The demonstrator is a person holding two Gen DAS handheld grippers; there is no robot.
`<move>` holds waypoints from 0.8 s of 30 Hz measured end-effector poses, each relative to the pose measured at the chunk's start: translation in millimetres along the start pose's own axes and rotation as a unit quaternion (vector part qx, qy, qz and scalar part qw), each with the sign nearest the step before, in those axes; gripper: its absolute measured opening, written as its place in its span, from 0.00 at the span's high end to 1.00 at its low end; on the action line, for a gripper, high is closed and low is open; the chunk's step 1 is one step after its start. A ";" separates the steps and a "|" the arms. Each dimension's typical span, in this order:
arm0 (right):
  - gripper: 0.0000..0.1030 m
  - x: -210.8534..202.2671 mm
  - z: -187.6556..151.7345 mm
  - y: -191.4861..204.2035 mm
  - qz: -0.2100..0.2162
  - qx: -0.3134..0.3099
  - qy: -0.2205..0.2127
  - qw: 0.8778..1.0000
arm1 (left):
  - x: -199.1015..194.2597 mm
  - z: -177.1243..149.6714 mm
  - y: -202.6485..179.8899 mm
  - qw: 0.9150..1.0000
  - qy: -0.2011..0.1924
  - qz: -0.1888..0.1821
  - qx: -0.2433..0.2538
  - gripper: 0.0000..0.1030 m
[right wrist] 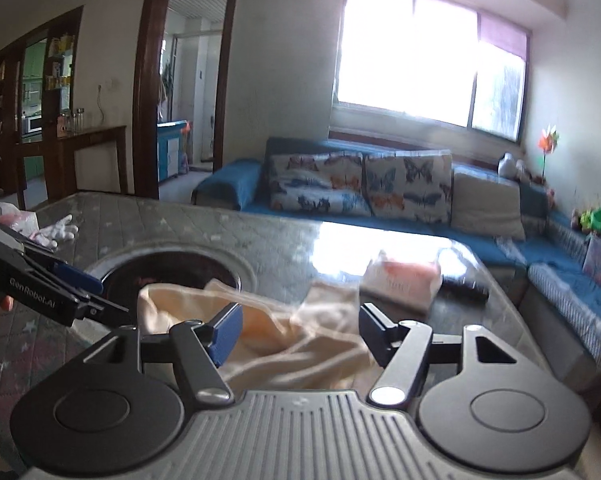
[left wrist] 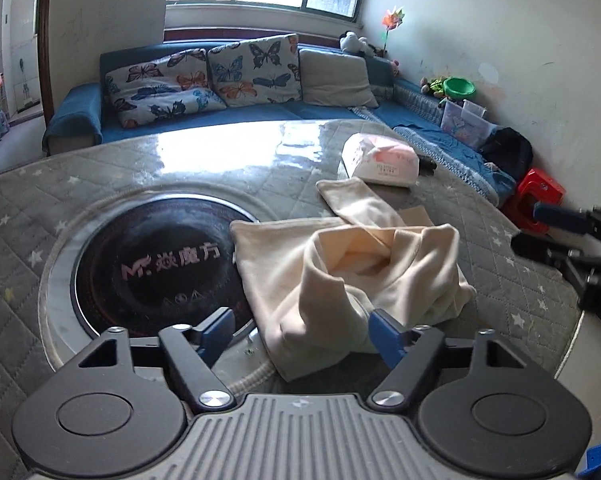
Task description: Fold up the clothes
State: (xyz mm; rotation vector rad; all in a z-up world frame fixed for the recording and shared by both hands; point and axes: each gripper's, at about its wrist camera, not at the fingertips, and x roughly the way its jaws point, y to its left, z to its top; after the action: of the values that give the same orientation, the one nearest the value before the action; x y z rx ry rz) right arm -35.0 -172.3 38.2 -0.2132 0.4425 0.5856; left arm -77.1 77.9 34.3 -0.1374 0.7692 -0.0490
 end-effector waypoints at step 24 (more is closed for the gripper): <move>0.08 -6.6 -45.2 24.9 -0.016 0.038 0.050 0.998 | -4.8 -30.2 -27.5 0.999 0.017 0.034 0.019 0.00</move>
State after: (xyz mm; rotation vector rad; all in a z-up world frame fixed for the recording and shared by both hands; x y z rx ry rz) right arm -69.7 -169.5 -0.5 -0.1778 0.5565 0.5275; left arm -101.5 47.9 20.0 -0.0750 0.8061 -0.0007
